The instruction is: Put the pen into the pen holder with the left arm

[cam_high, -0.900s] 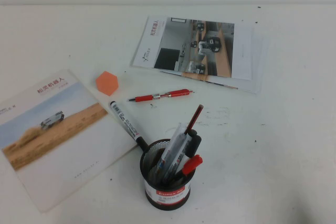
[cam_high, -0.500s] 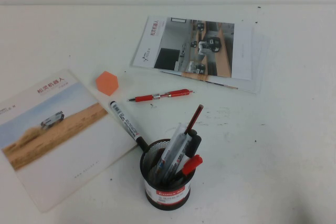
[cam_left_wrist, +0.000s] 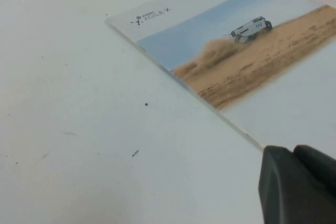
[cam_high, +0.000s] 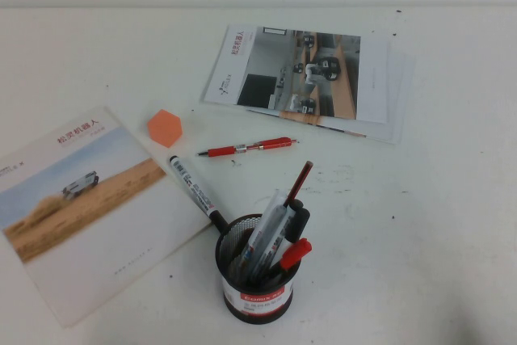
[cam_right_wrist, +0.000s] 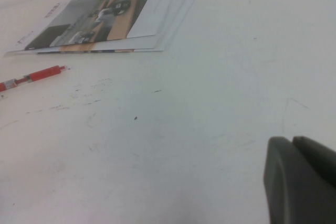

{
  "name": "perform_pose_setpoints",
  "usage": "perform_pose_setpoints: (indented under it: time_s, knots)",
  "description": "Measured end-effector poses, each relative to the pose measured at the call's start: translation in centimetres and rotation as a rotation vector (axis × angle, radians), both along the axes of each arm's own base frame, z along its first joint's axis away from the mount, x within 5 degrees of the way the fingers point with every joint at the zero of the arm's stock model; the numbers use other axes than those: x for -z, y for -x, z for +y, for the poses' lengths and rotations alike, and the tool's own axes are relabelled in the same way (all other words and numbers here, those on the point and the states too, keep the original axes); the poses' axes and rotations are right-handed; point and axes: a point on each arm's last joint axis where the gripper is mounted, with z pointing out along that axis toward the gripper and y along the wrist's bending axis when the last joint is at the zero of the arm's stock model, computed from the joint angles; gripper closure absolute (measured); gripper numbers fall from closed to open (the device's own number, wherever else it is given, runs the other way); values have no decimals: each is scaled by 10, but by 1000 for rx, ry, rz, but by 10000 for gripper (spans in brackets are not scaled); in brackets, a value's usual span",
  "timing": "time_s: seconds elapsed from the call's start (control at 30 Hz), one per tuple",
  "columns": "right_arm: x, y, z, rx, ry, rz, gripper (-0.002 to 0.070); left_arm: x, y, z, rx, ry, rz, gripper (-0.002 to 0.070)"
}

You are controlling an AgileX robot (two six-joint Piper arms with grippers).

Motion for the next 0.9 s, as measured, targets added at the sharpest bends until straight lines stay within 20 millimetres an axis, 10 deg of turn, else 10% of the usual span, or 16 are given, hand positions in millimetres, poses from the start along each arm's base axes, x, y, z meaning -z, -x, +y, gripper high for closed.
perform_pose_setpoints:
  time_s: [0.9]
  knots:
    - [0,0,0,0,0,0,698,-2,-1,-1,-11,58,-20,676]
